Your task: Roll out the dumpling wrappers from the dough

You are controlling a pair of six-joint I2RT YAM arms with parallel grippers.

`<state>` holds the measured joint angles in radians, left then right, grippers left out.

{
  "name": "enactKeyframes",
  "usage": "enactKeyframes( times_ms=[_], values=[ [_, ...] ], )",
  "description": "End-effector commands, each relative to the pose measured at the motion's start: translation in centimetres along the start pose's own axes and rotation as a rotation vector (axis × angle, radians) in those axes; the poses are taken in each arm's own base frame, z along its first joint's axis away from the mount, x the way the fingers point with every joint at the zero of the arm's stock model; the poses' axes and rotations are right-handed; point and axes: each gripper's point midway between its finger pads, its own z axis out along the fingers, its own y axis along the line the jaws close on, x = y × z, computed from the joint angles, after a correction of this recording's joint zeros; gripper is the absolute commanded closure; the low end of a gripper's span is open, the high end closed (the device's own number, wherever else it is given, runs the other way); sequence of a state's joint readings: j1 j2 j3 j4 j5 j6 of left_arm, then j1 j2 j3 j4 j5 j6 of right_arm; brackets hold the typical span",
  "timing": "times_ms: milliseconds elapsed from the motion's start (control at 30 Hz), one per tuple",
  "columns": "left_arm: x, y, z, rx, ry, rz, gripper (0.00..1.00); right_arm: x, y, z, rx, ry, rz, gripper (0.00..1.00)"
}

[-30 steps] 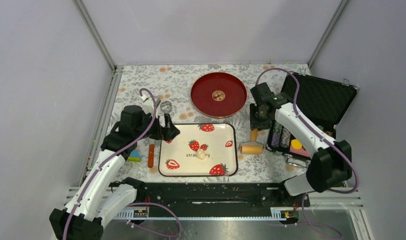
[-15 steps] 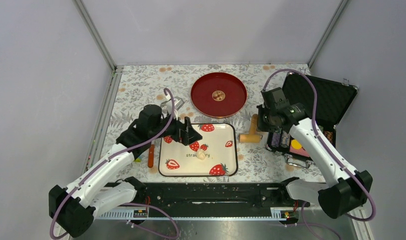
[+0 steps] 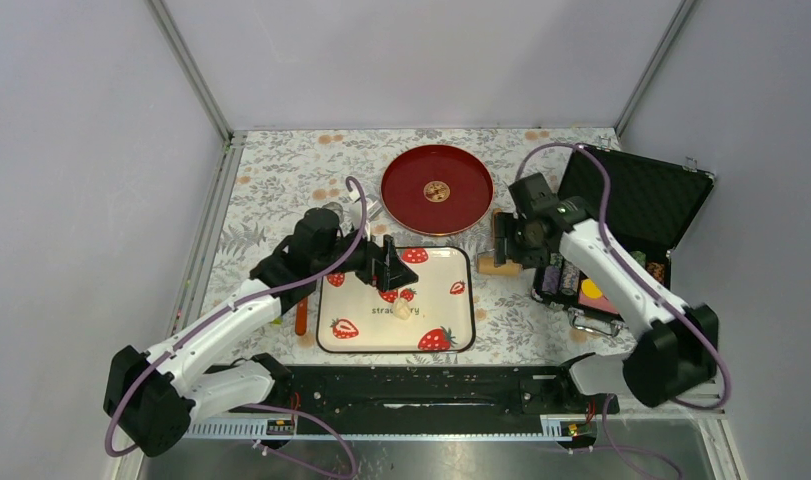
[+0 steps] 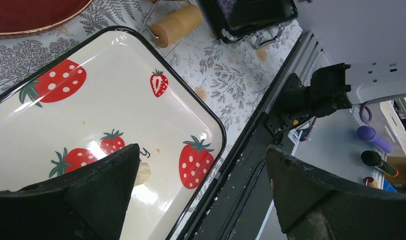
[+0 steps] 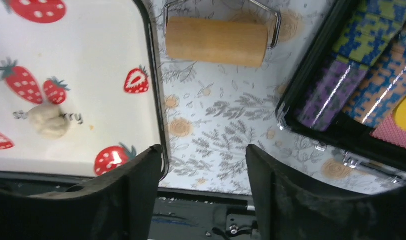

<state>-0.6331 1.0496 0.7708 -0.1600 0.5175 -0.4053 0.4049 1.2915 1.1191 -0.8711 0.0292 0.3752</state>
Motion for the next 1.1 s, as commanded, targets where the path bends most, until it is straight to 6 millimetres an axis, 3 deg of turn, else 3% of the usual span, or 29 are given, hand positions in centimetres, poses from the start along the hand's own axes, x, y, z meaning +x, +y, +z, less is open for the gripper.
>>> enactKeyframes(
  times_ms=[0, 267, 467, 600, 800, 1067],
  values=[
    [-1.2, -1.5, -0.4, 0.049, -0.042, 0.012, 0.05, -3.5, 0.2, 2.1, 0.072, -0.016, -0.008, 0.27],
    [0.9, -0.6, -1.4, 0.007, -0.024, -0.006, 0.04, -8.3, 0.7, 8.5, 0.16, 0.068, 0.025, 0.23],
    [2.1, 0.2, -1.6, -0.025, -0.009, -0.014, 0.04, -9.1, -0.3, 12.8, 0.182, 0.179, 0.094, 0.26],
    [2.4, 0.4, -1.6, -0.031, -0.005, -0.021, 0.04, -8.1, -0.8, 14.7, 0.218, 0.274, 0.086, 0.28],
    [2.1, 0.3, -1.5, -0.03, -0.008, -0.019, 0.04, -7.1, -1.0, 14.5, 0.225, 0.323, 0.075, 0.3],
    [1.5, 0.0, -1.7, -0.031, -0.015, -0.014, 0.04, -2.7, -0.8, 12.8, 0.171, 0.44, 0.093, 0.3]
  ],
)
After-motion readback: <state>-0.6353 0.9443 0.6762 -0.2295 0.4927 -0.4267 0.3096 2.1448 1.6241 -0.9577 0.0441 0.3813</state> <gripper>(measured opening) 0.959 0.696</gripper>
